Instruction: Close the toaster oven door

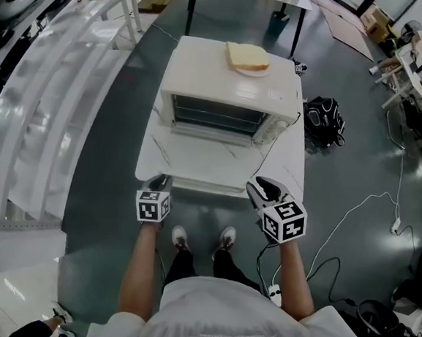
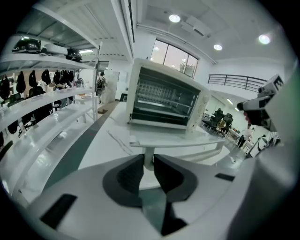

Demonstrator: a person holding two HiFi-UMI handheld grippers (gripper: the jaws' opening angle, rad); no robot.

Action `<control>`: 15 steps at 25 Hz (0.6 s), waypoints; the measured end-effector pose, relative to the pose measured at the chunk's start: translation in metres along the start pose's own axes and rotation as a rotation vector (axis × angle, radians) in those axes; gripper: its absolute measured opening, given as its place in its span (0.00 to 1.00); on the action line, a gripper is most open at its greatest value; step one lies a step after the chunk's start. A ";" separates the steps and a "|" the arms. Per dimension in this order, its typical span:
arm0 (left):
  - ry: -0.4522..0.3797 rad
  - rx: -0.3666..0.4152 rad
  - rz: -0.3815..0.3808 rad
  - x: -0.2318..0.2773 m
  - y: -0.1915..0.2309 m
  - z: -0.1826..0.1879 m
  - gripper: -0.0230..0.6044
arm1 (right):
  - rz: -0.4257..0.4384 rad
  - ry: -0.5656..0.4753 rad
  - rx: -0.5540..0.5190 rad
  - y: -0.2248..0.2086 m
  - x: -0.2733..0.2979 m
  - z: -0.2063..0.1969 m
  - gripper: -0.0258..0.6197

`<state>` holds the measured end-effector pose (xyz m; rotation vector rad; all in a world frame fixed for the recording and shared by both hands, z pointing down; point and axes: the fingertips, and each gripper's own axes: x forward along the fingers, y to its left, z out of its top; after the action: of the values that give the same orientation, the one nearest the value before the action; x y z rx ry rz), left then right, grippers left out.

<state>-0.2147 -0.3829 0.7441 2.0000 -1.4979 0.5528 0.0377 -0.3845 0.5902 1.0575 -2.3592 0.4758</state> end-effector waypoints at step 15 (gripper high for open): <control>-0.248 0.067 0.025 -0.031 -0.009 0.159 0.16 | -0.036 -0.171 -0.042 -0.016 -0.022 0.086 0.24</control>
<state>-0.2168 -0.4641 0.6035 2.1682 -1.6709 0.3801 0.0362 -0.4248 0.5094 1.1598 -2.4820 0.3328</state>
